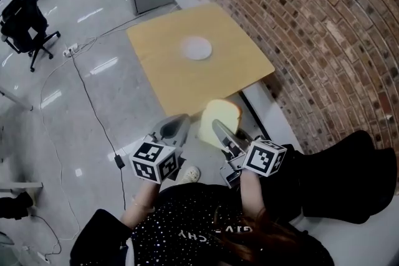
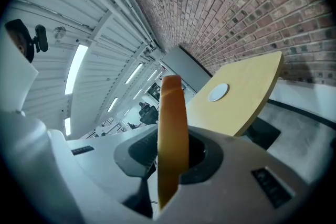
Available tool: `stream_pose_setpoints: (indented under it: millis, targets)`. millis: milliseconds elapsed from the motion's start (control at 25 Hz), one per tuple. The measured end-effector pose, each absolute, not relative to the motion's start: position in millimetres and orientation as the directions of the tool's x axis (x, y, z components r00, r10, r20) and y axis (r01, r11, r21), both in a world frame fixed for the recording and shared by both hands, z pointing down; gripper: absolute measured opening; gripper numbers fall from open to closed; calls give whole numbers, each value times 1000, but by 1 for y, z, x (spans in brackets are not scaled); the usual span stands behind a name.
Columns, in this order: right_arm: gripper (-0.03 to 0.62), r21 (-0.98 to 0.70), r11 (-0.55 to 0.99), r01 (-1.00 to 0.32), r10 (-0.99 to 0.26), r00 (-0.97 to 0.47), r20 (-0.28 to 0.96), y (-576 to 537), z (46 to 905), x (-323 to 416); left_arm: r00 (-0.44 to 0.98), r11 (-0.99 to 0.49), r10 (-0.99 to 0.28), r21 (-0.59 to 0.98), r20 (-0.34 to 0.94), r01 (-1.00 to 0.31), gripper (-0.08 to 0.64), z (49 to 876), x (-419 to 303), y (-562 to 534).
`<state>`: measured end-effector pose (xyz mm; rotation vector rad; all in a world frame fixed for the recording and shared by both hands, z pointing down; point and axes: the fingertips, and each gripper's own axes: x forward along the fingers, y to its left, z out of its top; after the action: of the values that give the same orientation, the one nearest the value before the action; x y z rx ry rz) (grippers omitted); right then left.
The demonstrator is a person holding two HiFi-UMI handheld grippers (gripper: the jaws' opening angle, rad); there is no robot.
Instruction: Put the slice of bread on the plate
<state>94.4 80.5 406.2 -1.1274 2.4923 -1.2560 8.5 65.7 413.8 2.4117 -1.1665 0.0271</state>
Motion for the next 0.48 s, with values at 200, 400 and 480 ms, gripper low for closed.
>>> stream_pose_setpoints:
  millis: [200, 400, 480]
  targets:
    - [94, -742, 362, -564, -672, -709, 211, 67, 412, 98, 650, -543, -729, 396, 214, -740, 11, 418, 17, 53]
    - [94, -744, 363, -561, -673, -710, 206, 60, 410, 101, 651, -544, -727, 395, 219, -740, 11, 418, 19, 46]
    - [94, -746, 361, -560, -676, -708, 204, 59, 410, 100, 649, -542, -730, 399, 214, -740, 11, 418, 18, 44]
